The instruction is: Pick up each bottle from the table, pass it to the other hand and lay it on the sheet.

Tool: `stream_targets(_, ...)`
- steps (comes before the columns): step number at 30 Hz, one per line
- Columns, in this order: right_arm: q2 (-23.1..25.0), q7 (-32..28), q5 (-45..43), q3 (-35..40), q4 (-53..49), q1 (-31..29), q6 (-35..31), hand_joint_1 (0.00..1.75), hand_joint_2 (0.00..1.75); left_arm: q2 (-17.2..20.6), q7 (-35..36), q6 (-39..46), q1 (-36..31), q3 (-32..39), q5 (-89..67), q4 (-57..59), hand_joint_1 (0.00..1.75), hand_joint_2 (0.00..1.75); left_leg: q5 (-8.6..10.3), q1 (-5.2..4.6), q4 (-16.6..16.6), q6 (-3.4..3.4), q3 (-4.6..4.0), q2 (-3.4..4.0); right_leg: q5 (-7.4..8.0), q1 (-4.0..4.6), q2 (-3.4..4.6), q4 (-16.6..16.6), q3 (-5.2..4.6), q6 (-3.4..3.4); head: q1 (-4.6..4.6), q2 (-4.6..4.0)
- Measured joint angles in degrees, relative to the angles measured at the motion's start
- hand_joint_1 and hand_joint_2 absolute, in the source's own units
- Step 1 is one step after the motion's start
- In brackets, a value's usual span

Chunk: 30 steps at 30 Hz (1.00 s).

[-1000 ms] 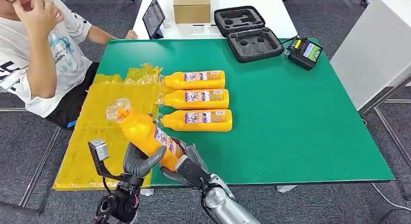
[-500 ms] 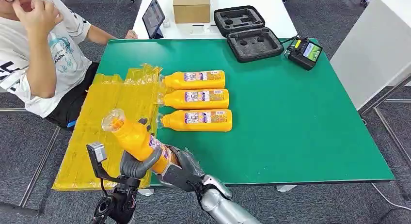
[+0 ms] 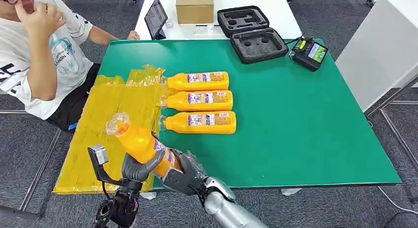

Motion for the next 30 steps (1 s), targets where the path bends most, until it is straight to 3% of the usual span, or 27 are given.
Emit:
stream_targets(1, 0.00, -0.04, 0.20, 0.00, 0.00, 0.00, -0.26, 0.66, 1.75, 0.00, -0.11, -0.04, -0.01, 0.00, -0.09, 0.00, 1.75, 1.75, 0.00, 0.00, 0.00, 0.00, 0.00, 0.00, 0.00, 0.00, 0.01, 0.00, 0.00, 0.00, 0.00, 0.00)
stream_targets(5, 0.11, -0.11, 0.81, 0.00, 0.00, -0.05, -1.71, 0.66, 1.75, 0.00, -0.22, -0.28, -0.42, 0.00, -0.66, 0.00, 1.75, 1.75, 0.00, 0.00, 0.00, 0.00, 0.00, 0.00, 0.00, 0.00, 0.00, 0.00, 0.00, 0.00, 0.00, 0.00)
stream_targets(6, 0.15, -0.13, 0.81, 0.00, 0.00, -0.08, -2.10, 0.00, 1.75, 0.00, -0.26, -0.31, -0.58, -0.02, -0.99, 0.00, 1.75, 1.75, 0.00, 0.00, 0.00, 0.00, 0.00, 0.00, 0.00, 0.00, 0.00, 0.00, 0.01, 0.00, 0.00, 0.00)
stream_targets(7, 0.17, -0.15, 0.81, -0.02, -0.02, -0.14, -2.31, 0.00, 1.75, 0.00, -0.28, -0.35, -0.67, -0.02, -1.01, 0.02, 1.75, 1.75, 0.00, 0.00, 0.00, 0.00, 0.00, -0.01, 0.00, 0.00, 0.00, 0.00, 0.01, 0.00, 0.00, 0.00)
stream_targets(8, 0.20, -0.20, 0.85, 0.00, -0.02, -0.15, -2.47, 0.00, 0.00, 0.00, -0.31, -0.37, -0.70, -0.02, -1.01, 0.00, 1.75, 1.75, 0.00, 0.00, 0.00, 0.00, 0.00, 0.00, 0.01, 0.00, 0.01, 0.00, 0.00, 0.00, 0.00, 0.00)
stream_targets(15, -0.24, -2.78, 0.02, -0.17, -4.09, 1.69, -5.77, 0.00, 0.00, -0.02, -2.23, 3.55, -1.96, 0.07, -4.68, -0.18, 1.75, 1.75, 0.01, 0.00, 0.00, 0.00, 0.00, -0.02, 0.01, 0.00, 0.00, 0.01, 0.01, 0.01, 0.00, 0.00)
stream_targets(22, -4.77, -3.08, 4.61, -0.83, -28.43, 8.47, -8.09, 0.00, 0.00, 0.39, -9.12, 16.29, -2.33, 2.41, -17.76, -2.36, 1.75, 1.75, 0.01, 0.00, 0.00, 0.01, -0.04, -0.06, 0.01, 0.00, -0.04, 0.00, 0.01, 0.01, 0.02, 0.00)
stream_targets(30, -8.18, -8.48, -3.48, -0.98, -47.50, 12.68, -14.47, 0.00, 0.00, 0.96, -11.80, 28.99, -2.60, 7.06, -29.99, -4.81, 1.75, 1.75, 0.00, 0.00, 0.00, 0.01, -0.03, -0.05, 0.02, 0.00, -0.02, 0.00, 0.01, 0.01, 0.00, 0.00)
